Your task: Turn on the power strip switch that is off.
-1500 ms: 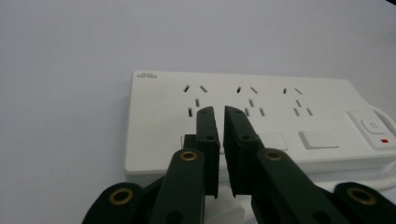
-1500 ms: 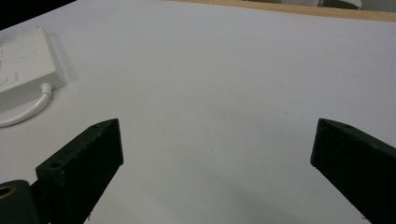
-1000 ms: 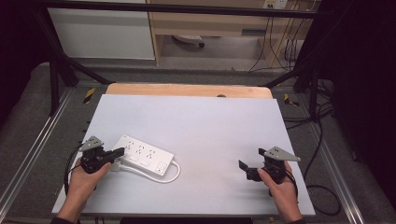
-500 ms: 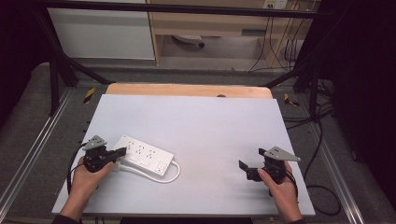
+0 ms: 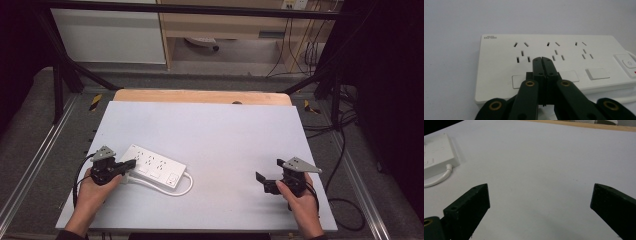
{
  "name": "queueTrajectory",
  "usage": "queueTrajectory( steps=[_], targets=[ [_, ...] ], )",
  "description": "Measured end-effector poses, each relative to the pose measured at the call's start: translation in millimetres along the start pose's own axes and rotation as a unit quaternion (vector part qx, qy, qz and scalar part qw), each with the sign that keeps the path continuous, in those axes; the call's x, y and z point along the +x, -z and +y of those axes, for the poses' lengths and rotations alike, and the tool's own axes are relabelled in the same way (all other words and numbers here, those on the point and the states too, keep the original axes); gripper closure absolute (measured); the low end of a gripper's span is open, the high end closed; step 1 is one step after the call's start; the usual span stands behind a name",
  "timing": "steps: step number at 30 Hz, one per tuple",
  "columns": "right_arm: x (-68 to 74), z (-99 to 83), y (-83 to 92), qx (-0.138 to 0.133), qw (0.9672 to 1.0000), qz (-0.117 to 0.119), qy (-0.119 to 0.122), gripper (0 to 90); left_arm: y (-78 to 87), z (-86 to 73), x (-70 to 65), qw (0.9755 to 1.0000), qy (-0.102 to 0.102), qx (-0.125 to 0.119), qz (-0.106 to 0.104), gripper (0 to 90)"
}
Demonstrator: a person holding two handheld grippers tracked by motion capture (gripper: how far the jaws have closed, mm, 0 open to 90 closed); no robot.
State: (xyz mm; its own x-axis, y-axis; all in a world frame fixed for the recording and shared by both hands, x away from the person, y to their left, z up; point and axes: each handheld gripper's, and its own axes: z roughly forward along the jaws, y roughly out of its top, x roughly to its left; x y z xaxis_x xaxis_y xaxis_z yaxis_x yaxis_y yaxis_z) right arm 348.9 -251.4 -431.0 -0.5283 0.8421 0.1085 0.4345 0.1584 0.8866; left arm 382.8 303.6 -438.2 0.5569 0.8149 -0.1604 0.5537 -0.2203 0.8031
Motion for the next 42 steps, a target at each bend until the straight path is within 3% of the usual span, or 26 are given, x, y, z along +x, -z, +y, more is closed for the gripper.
queueTrajectory(
  steps=[24,42],
  targets=[
    [0.0,-0.1,-0.1,0.000,1.0000,0.000,0.002,2.9,-0.2,-1.7,1.3,0.9999,0.010,-0.005,-0.005,90.0],
    [0.3,0.0,0.2,-0.002,1.0000,0.000,0.001,2.9,-1.8,-2.0,0.5,0.9999,0.009,0.005,-0.004,90.0]
  ],
)
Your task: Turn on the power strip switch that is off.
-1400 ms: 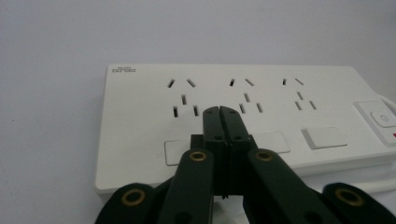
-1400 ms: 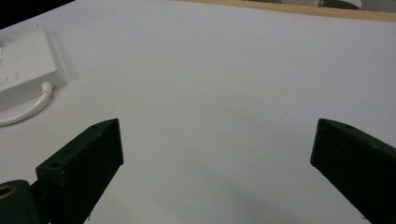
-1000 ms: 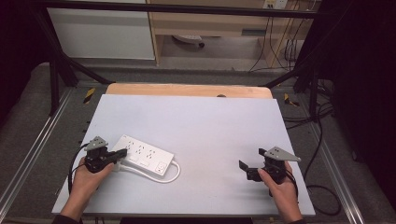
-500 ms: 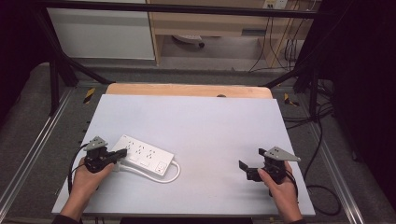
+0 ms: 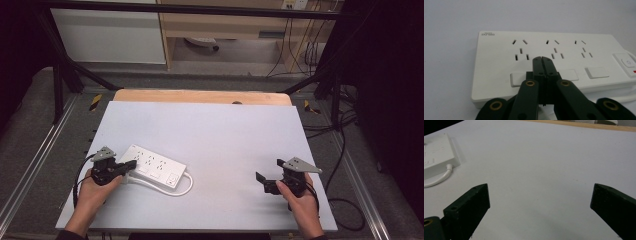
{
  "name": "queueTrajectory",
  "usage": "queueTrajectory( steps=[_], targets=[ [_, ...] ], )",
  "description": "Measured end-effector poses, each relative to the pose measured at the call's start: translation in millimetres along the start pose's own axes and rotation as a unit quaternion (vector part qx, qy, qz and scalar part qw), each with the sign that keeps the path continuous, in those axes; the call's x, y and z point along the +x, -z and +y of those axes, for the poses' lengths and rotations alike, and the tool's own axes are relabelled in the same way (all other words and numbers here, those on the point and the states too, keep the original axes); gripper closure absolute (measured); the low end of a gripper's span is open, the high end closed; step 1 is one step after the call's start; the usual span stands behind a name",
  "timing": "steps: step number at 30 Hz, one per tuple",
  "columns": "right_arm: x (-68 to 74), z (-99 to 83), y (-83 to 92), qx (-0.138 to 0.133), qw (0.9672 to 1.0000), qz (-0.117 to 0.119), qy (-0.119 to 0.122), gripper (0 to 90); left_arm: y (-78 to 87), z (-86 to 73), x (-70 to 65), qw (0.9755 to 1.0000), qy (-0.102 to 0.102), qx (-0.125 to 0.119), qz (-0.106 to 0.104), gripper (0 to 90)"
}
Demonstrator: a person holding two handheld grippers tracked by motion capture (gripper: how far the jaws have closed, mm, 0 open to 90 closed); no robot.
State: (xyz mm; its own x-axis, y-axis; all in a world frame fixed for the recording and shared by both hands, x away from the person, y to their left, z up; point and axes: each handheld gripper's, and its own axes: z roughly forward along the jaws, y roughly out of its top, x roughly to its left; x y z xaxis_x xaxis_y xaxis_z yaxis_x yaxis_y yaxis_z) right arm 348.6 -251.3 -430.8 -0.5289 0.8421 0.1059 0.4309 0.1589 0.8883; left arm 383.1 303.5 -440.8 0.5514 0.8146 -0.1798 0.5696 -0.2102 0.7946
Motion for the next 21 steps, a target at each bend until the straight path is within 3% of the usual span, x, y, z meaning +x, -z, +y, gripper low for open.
queueTrajectory(
  steps=[21],
  targets=[
    [-0.1,0.0,0.1,0.000,1.0000,0.000,-0.001,2.9,-0.1,-0.8,0.4,1.0000,-0.008,-0.004,-0.001,90.0]
  ],
)
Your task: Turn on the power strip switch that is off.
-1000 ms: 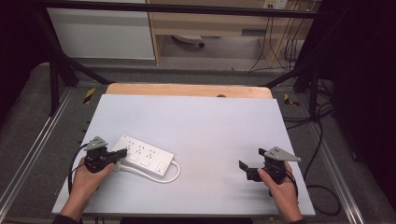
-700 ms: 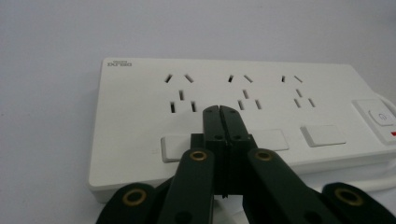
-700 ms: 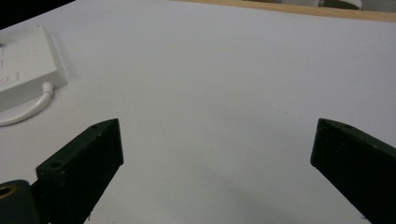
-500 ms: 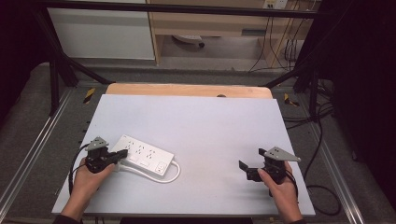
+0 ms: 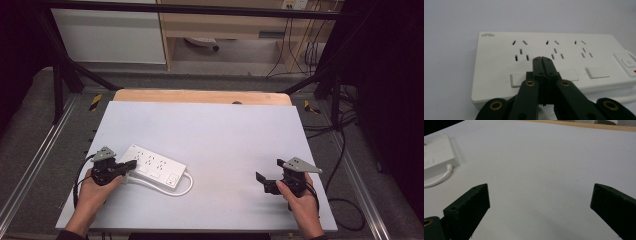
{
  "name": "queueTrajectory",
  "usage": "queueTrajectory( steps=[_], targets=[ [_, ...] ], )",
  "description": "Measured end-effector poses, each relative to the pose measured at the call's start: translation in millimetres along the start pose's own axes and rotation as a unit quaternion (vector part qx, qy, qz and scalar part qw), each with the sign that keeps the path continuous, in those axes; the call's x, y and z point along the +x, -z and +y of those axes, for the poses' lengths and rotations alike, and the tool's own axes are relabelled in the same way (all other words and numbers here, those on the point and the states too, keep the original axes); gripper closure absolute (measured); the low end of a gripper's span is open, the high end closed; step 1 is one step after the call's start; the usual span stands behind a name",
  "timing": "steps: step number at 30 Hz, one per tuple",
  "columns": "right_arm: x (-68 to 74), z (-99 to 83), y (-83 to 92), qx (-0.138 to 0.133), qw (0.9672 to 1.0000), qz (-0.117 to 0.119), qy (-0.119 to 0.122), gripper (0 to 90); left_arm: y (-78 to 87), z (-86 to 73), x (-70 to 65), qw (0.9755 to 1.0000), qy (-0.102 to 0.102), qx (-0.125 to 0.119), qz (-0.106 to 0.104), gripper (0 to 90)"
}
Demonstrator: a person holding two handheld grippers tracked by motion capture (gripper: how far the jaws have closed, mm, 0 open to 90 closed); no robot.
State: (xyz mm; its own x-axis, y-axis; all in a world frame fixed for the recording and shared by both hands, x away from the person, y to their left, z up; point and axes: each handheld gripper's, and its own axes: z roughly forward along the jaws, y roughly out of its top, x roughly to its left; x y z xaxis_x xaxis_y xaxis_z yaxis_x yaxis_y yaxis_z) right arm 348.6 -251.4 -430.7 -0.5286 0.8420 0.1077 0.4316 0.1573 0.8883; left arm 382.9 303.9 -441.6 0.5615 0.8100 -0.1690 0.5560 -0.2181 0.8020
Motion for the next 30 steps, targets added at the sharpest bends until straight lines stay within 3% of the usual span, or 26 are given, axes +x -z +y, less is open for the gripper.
queueTrajectory(
  steps=[24,30],
  targets=[
    [0.1,-0.1,-0.1,0.001,1.0000,0.001,0.002,2.9,1.4,1.7,-2.2,0.9999,-0.002,-0.015,-0.006,90.0],
    [0.1,-0.1,0.0,0.001,1.0000,0.001,0.001,2.9,2.2,1.9,-1.8,0.9998,0.000,-0.021,-0.002,84.8]
  ],
)
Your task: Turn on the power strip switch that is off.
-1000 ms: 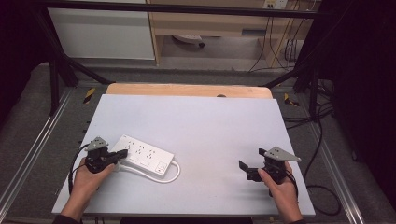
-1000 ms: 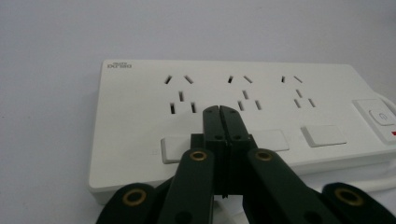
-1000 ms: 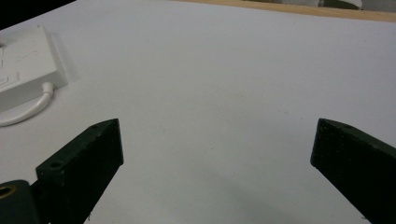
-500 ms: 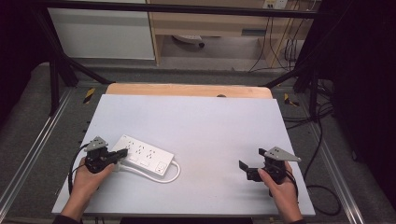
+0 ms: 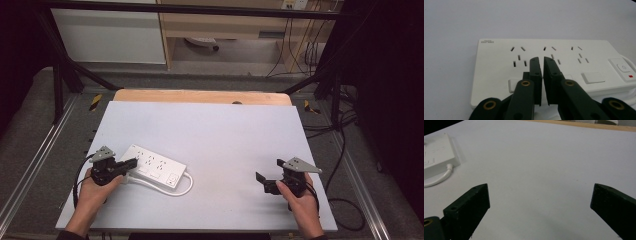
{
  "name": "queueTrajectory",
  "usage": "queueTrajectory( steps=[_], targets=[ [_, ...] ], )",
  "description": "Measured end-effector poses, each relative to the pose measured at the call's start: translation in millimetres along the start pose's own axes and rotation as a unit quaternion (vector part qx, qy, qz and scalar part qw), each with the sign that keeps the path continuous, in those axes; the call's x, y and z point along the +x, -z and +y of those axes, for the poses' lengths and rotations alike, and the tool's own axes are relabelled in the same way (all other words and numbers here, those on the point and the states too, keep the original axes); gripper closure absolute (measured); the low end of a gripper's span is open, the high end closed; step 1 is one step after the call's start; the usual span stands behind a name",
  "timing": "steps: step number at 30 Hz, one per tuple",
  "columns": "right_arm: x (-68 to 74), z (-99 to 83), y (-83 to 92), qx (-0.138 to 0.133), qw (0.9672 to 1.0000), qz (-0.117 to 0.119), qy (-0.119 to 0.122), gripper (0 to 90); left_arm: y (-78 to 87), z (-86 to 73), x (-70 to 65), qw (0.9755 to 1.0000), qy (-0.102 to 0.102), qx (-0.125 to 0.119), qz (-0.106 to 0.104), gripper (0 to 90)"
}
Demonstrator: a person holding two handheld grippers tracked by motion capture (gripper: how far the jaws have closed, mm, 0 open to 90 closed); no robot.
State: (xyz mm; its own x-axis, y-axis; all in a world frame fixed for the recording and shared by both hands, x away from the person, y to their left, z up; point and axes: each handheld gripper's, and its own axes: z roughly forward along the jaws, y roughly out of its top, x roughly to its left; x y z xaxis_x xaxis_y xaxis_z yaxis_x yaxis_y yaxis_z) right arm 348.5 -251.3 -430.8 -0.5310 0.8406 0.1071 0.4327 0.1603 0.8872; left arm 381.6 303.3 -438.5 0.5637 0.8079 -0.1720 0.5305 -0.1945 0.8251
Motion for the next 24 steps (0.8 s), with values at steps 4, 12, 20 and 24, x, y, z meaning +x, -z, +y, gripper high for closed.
queueTrajectory(
  steps=[4,12,20,24],
  targets=[
    [-0.1,-0.1,0.0,0.000,1.0000,-0.001,0.001,2.8,0.1,0.4,-0.6,1.0000,0.001,-0.005,0.002,81.3],
    [-0.3,-0.1,-0.2,0.000,1.0000,-0.001,0.001,2.9,1.1,1.6,-1.9,0.9999,0.001,-0.013,0.002,74.6],
    [-0.4,-0.1,-0.2,0.001,1.0000,-0.001,0.001,2.9,1.1,2.6,-3.2,0.9998,0.000,-0.019,-0.001,69.5],
    [-0.4,-0.1,-0.3,0.000,1.0000,-0.001,0.001,2.8,0.8,3.2,-4.1,0.9997,0.001,-0.024,-0.002,65.3]
  ],
)
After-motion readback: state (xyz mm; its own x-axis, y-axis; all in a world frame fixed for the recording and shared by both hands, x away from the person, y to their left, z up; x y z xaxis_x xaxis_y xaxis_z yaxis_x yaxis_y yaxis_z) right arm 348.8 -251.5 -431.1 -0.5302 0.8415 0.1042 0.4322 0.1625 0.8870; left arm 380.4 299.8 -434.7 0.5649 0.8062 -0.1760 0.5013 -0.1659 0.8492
